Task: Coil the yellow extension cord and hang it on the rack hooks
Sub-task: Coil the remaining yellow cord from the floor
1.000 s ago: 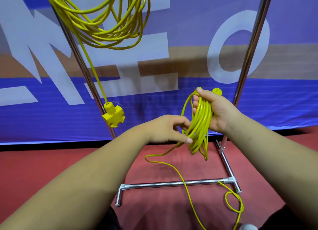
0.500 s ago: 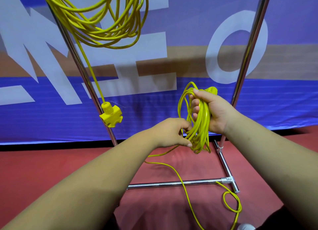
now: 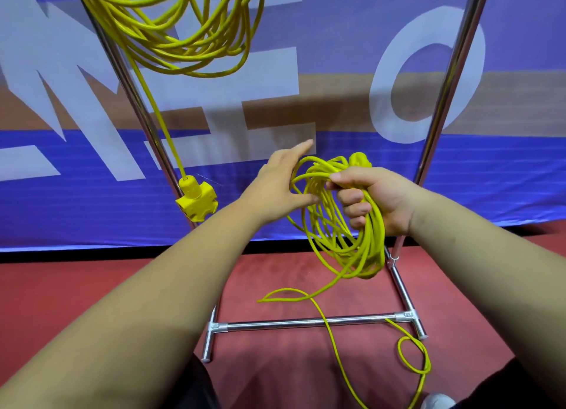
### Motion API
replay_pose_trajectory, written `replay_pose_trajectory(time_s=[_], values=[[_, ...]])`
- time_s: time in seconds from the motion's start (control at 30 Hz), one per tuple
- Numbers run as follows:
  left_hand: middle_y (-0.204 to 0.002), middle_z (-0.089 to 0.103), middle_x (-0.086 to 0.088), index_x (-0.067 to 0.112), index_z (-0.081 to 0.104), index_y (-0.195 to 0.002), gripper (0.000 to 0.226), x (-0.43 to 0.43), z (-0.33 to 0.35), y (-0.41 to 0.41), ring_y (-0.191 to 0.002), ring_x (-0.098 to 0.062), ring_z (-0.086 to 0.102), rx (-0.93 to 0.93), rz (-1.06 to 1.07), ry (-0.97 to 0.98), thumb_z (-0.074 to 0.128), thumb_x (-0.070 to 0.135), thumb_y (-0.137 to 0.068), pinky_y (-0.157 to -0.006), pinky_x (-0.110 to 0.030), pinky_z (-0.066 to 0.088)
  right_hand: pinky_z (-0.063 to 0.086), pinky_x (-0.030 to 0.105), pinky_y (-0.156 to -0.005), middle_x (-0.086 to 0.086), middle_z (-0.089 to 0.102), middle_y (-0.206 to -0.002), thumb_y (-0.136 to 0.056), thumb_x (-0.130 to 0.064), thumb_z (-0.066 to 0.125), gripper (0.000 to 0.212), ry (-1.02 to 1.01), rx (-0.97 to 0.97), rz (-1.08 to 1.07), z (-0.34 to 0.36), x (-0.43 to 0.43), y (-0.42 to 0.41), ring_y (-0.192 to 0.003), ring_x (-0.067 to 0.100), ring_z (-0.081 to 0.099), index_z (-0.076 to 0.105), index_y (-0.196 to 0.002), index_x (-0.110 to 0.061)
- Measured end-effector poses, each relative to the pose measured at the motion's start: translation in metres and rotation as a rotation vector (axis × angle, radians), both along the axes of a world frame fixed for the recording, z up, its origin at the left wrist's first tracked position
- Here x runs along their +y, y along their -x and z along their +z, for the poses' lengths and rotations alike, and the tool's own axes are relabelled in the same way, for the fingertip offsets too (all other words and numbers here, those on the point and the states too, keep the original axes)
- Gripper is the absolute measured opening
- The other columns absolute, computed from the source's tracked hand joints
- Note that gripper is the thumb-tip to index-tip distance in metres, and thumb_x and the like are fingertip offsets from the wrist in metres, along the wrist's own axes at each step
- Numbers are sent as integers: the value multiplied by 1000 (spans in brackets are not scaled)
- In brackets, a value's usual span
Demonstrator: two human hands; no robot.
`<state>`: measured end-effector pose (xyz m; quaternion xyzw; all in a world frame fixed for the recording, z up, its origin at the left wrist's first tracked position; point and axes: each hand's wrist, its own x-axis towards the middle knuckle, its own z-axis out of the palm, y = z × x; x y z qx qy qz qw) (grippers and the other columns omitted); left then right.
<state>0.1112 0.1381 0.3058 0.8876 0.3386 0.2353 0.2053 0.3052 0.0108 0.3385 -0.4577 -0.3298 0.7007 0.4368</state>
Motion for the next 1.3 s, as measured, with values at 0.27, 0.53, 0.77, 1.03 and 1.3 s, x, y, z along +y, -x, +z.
replay_pose_trajectory(time_s=[0.27, 0.53, 0.77, 1.03, 1.3], values=[[-132, 66, 28, 42, 64, -138, 44, 3, -9, 3, -119, 10, 61, 7, -110, 134, 72, 30, -97, -107, -25, 48, 30, 23, -39, -8, 29, -50, -92, -32, 67, 15, 20, -98, 67, -4, -1, 4, -36, 7, 27, 67, -92, -17], [-155, 47, -5, 18, 28, -161, 130, 2, -59, 15, -136, -31, 53, 943, -16, 553, 82, 80, -60, -110, -51, 48, 28, 21, -42, -10, 31, -50, -102, -29, 60, 15, -11, -33, -110, 1, 3, 0, -36, 6, 26, 60, -89, -21], [-161, 45, -1, 29, 30, -163, 87, -41, -130, 7, -139, -26, 53, 1306, -334, 464, 71, 1, -92, -110, -35, 46, 27, 20, -41, -9, 30, -50, -103, -33, 58, 21, -44, 74, -250, 5, 2, -16, -36, 5, 27, 63, -88, -20], [-133, 66, -7, 13, 61, -143, 55, -39, -155, 26, -108, -29, 62, 1440, 6, 606, 48, -9, -95, -100, -40, 50, 28, 20, -40, -9, 31, -48, -103, -33, 57, 22, -72, 109, -293, 14, -3, -32, -35, 5, 28, 64, -87, -19], [-118, 74, -12, 6, 74, -118, 27, 7, -79, 17, -107, -30, 71, 575, 375, 469, 58, 16, -98, -87, -36, 58, 28, 22, -39, -9, 29, -51, -102, -33, 60, 20, -60, 20, -296, 14, -7, -47, -37, 6, 26, 63, -87, -20]])
